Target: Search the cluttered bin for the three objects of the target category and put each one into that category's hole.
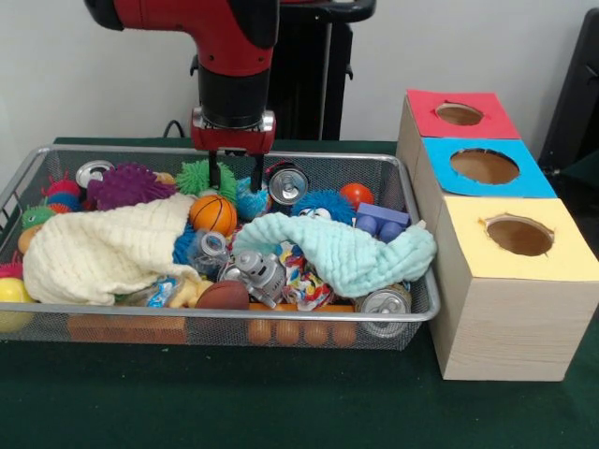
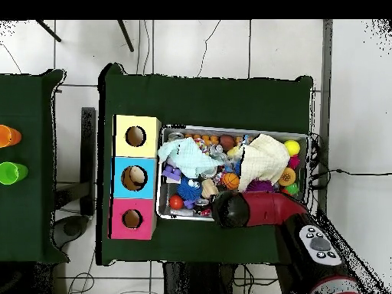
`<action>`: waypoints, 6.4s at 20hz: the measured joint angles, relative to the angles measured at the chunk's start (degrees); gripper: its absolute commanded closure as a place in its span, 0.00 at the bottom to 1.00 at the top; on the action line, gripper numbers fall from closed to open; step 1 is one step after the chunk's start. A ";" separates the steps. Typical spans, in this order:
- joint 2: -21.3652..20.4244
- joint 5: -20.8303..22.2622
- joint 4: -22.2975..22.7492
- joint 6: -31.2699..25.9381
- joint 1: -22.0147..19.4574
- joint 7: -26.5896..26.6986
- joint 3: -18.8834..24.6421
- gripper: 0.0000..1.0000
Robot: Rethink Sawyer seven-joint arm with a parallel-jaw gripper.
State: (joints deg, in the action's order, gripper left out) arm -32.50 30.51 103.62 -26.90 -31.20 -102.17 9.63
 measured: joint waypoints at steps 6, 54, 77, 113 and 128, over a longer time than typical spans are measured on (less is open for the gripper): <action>1.67 -0.93 -4.39 -6.33 1.05 0.00 0.14 0.00; 4.57 -2.65 -19.31 -24.03 2.20 0.00 1.61 0.00; 0.44 -2.77 -19.67 -27.23 0.21 0.00 3.33 0.00; -0.26 -1.76 -23.98 -27.53 -1.58 0.04 3.55 0.00; 2.65 -1.77 -24.97 -27.52 3.10 0.04 3.60 0.00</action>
State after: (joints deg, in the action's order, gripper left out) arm -29.84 28.73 78.65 -54.42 -28.10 -102.13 13.24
